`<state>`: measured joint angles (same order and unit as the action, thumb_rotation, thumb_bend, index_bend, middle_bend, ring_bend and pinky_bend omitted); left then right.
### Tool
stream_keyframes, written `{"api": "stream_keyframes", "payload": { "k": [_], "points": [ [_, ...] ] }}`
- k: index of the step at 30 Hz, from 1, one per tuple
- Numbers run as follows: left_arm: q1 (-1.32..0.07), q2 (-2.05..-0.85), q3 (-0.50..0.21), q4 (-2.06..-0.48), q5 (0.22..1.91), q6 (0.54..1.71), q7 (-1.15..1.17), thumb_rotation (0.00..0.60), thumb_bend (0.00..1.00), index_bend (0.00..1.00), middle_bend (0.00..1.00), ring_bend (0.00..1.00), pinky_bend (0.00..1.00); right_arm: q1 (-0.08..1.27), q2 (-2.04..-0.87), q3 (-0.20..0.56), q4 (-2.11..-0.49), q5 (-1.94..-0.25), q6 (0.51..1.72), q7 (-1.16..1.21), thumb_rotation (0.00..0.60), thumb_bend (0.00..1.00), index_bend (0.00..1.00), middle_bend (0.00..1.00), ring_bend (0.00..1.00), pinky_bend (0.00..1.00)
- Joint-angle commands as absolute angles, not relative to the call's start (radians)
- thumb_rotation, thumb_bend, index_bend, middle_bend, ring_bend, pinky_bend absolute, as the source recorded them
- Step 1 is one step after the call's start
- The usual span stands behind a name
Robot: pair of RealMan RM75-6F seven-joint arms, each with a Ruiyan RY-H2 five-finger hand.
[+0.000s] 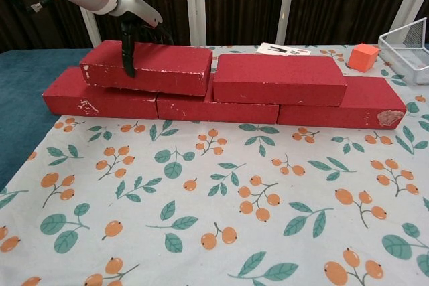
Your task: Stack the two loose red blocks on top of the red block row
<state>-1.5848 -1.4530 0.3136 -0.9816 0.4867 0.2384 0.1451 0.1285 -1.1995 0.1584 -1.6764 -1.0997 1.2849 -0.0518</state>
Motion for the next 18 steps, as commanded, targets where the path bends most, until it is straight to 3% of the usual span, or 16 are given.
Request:
{"api": "stream_keyframes", "payload": {
  "k": [1,18],
  "points": [
    [-1.591,-1.457,0.320,-0.983,0.486,0.245,0.139,0.600,0.07,0.39,0.34,0.00,0.03,0.128,-1.199,0.160,-1.675,-1.100,1.285,-0.049,0.600,0.05,0.02,0.02,0.00,0.00],
    [-1.616,-1.485,0.367,-0.972,0.465,0.255,0.117,0.600,0.07,0.39,0.34,0.00,0.03,0.129,-1.196,0.158,-1.672,-1.103,1.277,-0.040,0.600,0.05,0.02,0.02,0.00,0.00]
  ]
}}
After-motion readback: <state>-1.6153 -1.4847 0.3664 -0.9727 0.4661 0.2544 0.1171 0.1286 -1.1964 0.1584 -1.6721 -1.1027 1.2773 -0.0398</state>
